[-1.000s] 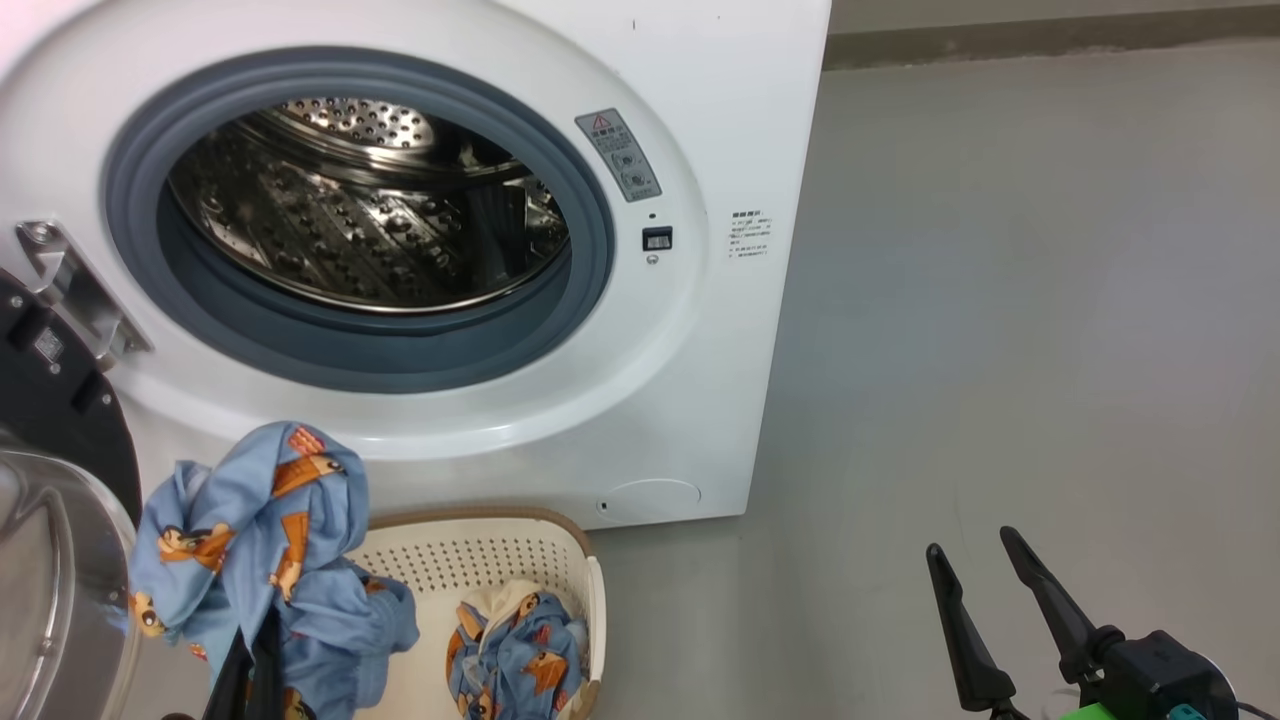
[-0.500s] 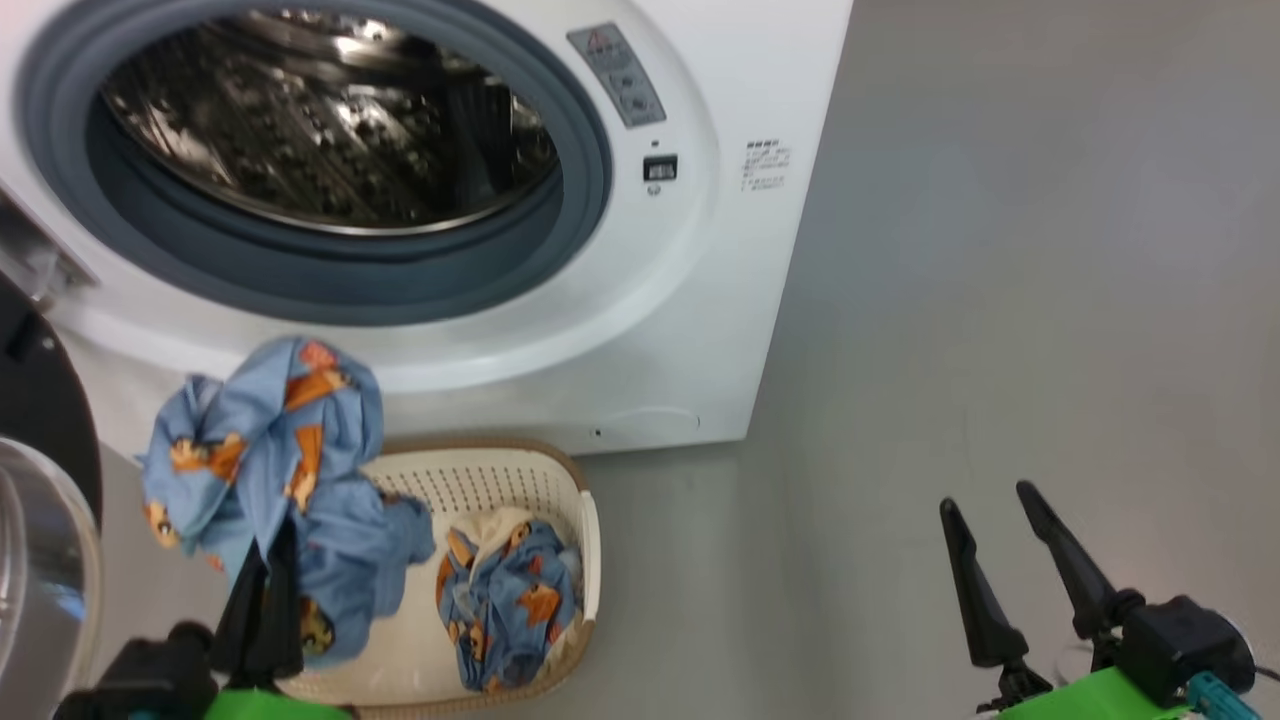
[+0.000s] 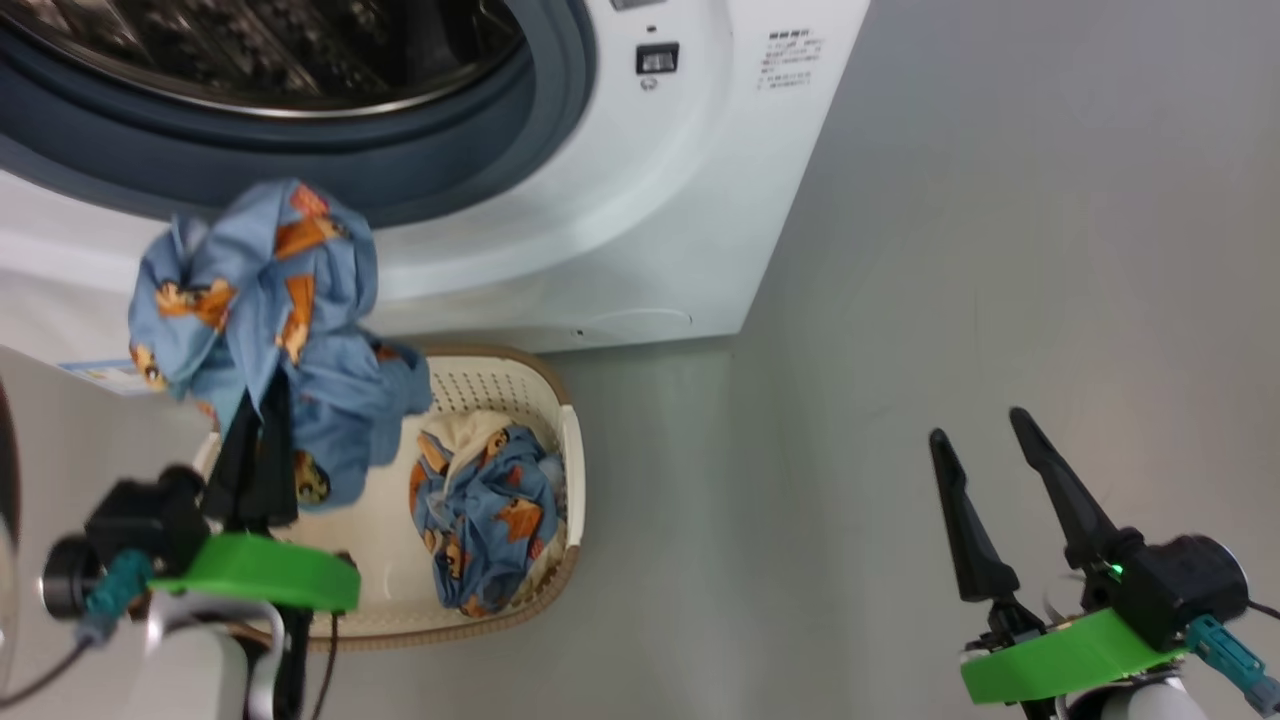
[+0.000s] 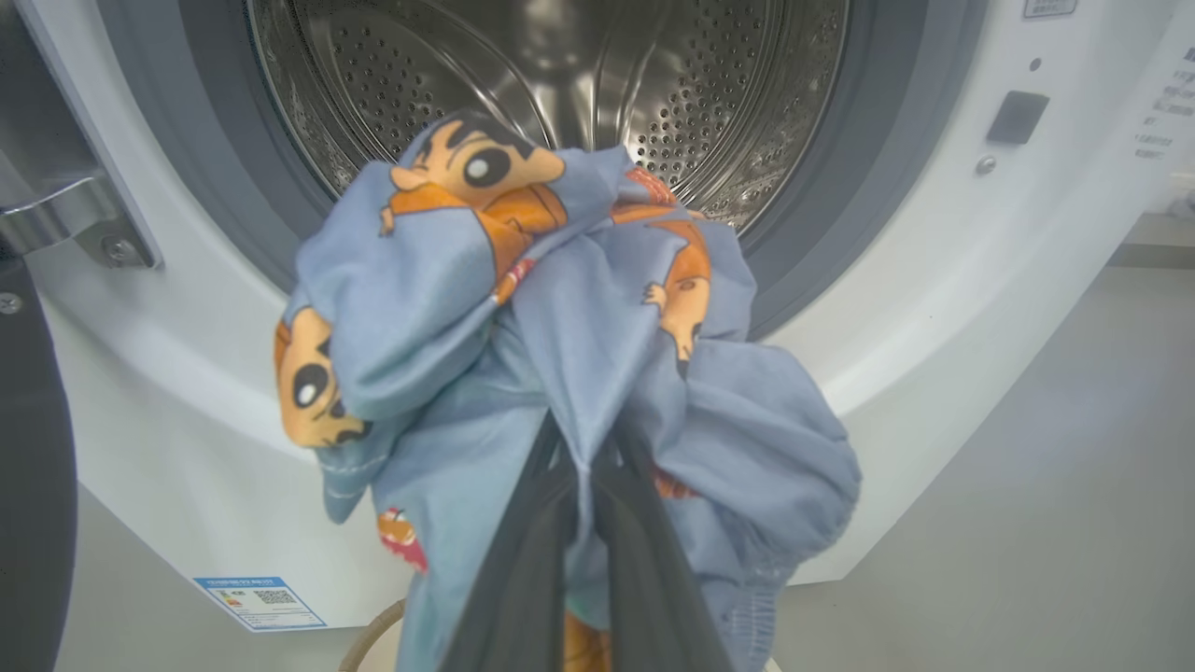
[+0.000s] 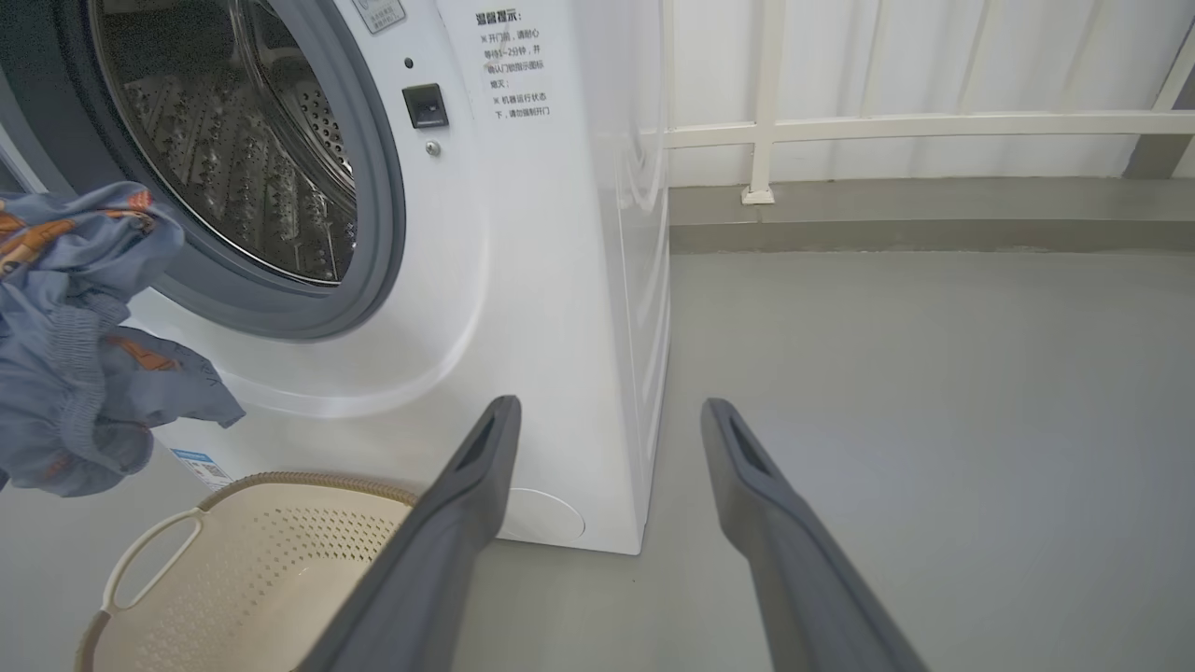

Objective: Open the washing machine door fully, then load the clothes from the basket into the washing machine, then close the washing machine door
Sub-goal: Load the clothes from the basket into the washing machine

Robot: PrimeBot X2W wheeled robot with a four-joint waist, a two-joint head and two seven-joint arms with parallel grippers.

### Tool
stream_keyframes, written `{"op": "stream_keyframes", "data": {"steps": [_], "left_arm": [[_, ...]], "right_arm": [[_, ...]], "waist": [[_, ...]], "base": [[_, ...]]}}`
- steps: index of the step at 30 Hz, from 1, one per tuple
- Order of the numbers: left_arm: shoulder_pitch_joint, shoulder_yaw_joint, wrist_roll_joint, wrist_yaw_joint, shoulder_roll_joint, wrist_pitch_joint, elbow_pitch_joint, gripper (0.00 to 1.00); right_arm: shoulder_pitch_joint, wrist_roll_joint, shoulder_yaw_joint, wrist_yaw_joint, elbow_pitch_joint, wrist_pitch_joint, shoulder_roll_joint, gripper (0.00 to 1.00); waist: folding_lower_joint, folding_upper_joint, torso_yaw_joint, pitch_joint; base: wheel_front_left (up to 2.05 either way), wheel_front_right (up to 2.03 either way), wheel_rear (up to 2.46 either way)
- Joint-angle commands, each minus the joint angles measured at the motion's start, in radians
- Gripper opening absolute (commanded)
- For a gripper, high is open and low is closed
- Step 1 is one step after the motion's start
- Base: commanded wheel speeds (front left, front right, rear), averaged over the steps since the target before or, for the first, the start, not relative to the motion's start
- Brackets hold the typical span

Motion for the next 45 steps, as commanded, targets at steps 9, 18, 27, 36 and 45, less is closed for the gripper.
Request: {"op": "stream_keyframes", "data": {"steps": [9,18,27,36,45], "left_arm": [[-0.239,0.043,-0.008,-0.028,0.071,0.007,0.121,0.00],[-0.491,0.025,-0.003,-0.053,0.142,0.095,0.260,0.00],[-0.699,0.002,-0.004,-0.066,0.177,0.157,0.420,0.00],[-0.886,-0.025,0.016,-0.071,0.219,0.210,0.567,0.00],[-1.077,-0.087,0.063,-0.073,0.226,0.234,0.684,0.00]], "right_arm": [[-0.061,-0.001,0.052,0.001,-0.025,-0.005,0.003,1.00],[-0.091,0.007,0.065,0.001,-0.025,-0.005,0.009,1.00],[-0.110,0.015,0.068,0.001,-0.028,-0.005,0.015,1.00],[-0.124,0.017,0.068,0.001,-0.034,-0.005,0.019,1.00],[-0.136,0.026,0.081,0.001,-0.041,-0.005,0.026,1.00]], "waist": [[0.0000,-0.0001,-0.058,0.078],[0.0000,-0.0001,-0.099,0.121],[0.0000,-0.0001,-0.133,0.178],[0.0000,-0.0001,-0.149,0.256],[0.0000,-0.0001,-0.154,0.366]], "base": [[0.00,0.00,0.00],[0.00,0.00,0.00],[0.00,0.00,0.00],[0.00,0.00,0.00],[0.00,0.00,0.00]]}}
